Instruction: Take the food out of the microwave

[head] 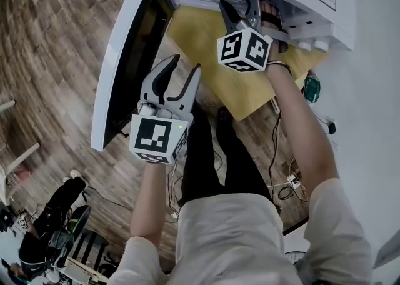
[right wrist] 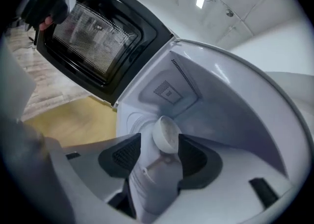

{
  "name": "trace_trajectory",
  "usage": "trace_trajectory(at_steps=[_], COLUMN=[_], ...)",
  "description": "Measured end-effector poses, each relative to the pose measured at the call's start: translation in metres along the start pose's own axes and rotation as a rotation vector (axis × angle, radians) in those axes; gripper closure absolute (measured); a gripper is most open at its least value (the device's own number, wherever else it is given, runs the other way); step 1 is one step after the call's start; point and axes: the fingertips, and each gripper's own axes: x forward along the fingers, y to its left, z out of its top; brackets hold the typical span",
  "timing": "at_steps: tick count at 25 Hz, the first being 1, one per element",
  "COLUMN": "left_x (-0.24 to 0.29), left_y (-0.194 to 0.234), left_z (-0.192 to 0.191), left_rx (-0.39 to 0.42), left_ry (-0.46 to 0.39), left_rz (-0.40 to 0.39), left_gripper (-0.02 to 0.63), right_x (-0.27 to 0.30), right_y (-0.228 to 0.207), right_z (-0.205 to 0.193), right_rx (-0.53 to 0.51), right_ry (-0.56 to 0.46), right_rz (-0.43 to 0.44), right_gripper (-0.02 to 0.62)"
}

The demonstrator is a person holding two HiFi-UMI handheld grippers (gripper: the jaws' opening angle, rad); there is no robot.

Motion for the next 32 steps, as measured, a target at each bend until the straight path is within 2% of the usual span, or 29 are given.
trace_trajectory(at_steps=[10, 25, 32], left_x=[0.004, 0.004, 0.002], left_y=[-0.002, -0.004, -0.004], left_z=[-0.002, -0.001, -0.006], left_rx=[-0.004, 0.006, -0.002], left_ry=[0.0, 0.004, 0.017], left_rz=[0.0, -0.003, -0.009], left_gripper=[0.446, 0.446, 0.446], right_x=[0.024, 0.048, 0.055], right_y=[-0.002, -0.001, 0.002], right_z=[-0.01, -0.014, -0.01], right_rx=[-0.152, -0.284, -0.339], right_ry=[0.056, 0.092, 0.091], right_rz=[-0.059, -0.098, -0.137], right_gripper=[0.376, 0.374, 0.399])
